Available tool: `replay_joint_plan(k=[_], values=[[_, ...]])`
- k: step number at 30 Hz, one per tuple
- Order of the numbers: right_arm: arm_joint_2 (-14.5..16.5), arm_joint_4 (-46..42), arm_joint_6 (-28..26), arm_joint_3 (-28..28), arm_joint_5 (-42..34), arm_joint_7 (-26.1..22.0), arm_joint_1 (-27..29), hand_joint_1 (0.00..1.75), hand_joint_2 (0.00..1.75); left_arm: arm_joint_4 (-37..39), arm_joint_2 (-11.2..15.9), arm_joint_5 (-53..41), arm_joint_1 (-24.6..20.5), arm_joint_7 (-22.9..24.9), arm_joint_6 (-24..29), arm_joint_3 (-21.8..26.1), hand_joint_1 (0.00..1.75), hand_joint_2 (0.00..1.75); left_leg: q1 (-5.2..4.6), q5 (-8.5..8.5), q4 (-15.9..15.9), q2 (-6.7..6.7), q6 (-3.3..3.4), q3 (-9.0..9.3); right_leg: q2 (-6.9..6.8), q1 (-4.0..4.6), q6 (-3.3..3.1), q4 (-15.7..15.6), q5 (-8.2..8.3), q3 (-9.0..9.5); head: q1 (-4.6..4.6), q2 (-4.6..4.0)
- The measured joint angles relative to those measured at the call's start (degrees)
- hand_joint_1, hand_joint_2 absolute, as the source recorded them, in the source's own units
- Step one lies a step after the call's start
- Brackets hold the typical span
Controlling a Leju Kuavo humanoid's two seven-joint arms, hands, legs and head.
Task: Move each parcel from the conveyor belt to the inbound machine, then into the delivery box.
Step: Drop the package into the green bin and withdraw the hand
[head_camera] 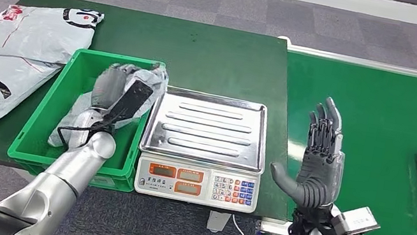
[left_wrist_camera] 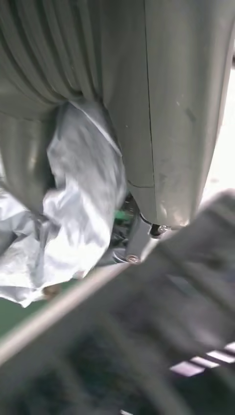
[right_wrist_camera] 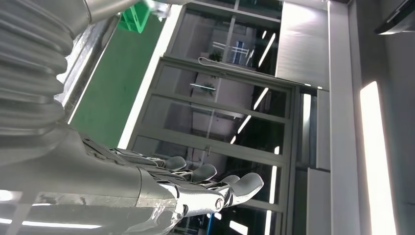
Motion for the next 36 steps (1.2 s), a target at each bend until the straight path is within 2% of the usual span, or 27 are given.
replay_joint_plan(k=[3, 6, 9, 15, 18, 22, 25, 28, 30, 33, 35, 36], values=[[0.00, -0.35, -0.06, 0.00, 0.05, 0.27, 0.25, 0.00, 1.75, -3.10, -0.18, -8.24, 1.07, 0.13, 5.38, 2.13, 0.00, 1.75, 0.00, 0.00, 0.00, 0.00, 0.00, 0.00, 0.01, 0.00, 0.00, 0.00, -0.01, 0.00, 0.00, 0.00], [0.01, -0.37, -0.29, 0.00, 0.06, 0.64, 0.17, 0.00, 1.75, -6.50, -1.04, -14.99, 2.41, -1.07, 5.96, 6.13, 0.00, 1.75, 0.00, -0.01, -0.01, 0.00, 0.00, -0.01, 0.00, 0.00, -0.01, 0.00, -0.02, 0.00, 0.00, 0.00], [0.01, -0.34, -0.41, 0.00, 0.02, 0.68, 0.02, 0.00, 1.75, -8.09, -1.96, -15.24, 3.10, -3.08, 6.01, 9.23, 0.00, 1.75, 0.00, -0.01, 0.00, -0.01, 0.01, -0.01, -0.01, 0.00, -0.01, 0.00, -0.02, 0.00, -0.01, 0.00], [0.00, 0.08, -0.60, 0.00, -0.27, 0.36, -0.29, 0.00, 1.75, -7.60, -2.90, -4.46, 3.33, -8.79, 3.52, 10.97, 0.00, 1.75, 0.00, 0.00, 0.00, -0.04, 0.01, -0.01, -0.02, 0.00, 0.00, 0.00, -0.01, 0.03, 0.00, 0.00], [0.00, 0.55, -0.60, 0.00, -0.31, 0.29, -0.79, 0.00, 1.75, -7.71, -3.14, 1.40, 3.73, -10.81, 0.83, 10.98, 0.00, 1.75, 0.00, 0.00, 0.00, -0.04, 0.01, -0.01, -0.02, 0.00, 0.00, 0.00, -0.01, 0.02, 0.00, 0.00], [0.00, 1.19, -0.60, 0.00, -0.31, 0.18, -1.61, 0.00, 1.75, -9.07, -3.57, 10.59, 4.83, -16.59, -4.71, 10.98, 0.00, 1.75, 0.00, 0.00, 0.00, -0.04, 0.01, -0.01, -0.02, 0.00, -0.01, 0.00, -0.01, 0.02, 0.00, 0.00], [0.00, 1.64, -0.72, 0.00, -0.32, 0.10, -2.22, 0.00, 1.75, -10.36, -3.97, 14.04, 5.61, -19.12, -7.92, 10.98, 0.00, 1.75, 0.00, 0.00, 0.00, -0.04, 0.01, -0.02, -0.02, 0.00, -0.01, 0.00, -0.01, 0.01, -0.01, 0.00], [0.00, 2.15, -1.47, 0.00, -0.23, -0.02, -2.83, 0.00, 1.75, -13.20, -4.23, 20.40, 7.08, -22.00, -16.97, 10.35, 0.00, 1.75, 0.00, 0.00, 0.00, -0.03, 0.01, -0.02, -0.01, 0.00, -0.01, 0.00, -0.01, 0.00, 0.00, 0.00], [0.00, 2.79, -2.39, 0.00, 0.29, -0.05, -3.69, 0.00, 1.75, -17.27, -4.30, 28.48, 8.97, -22.77, -27.47, 8.32, 0.00, 1.75, -0.01, 0.00, 0.00, -0.01, 0.01, -0.04, 0.00, 0.00, -0.01, 0.00, -0.01, -0.01, 0.00, 0.00], [-0.01, 4.62, -4.94, 0.00, 2.54, 0.36, -6.22, 0.00, 1.75, -24.13, -4.26, 41.75, 12.42, -23.08, -46.18, 3.44, 0.00, 1.75, -0.01, 0.00, 0.00, -0.04, 0.01, -0.05, -0.02, -0.01, 0.00, 0.00, -0.01, -0.01, 0.00, 0.00], [-0.02, 6.05, -7.83, -0.07, 5.10, 1.37, -8.23, 0.00, 1.75, -28.05, -4.57, 45.72, 14.74, -23.16, -54.53, 0.84, 0.00, 1.75, -0.02, 0.00, 0.01, -0.03, 0.01, -0.05, -0.01, -0.02, 0.00, 0.00, -0.01, -0.02, -0.01, 0.00], [-0.03, 6.63, -9.46, -0.27, 6.43, 1.90, -8.94, 0.00, 1.75, -29.60, -4.79, 46.37, 15.78, -23.15, -56.47, -0.11, 0.00, 1.75, -0.02, 0.00, 0.01, -0.03, 0.02, -0.05, -0.02, -0.02, 0.00, 0.00, -0.01, -0.02, -0.01, 0.00]])
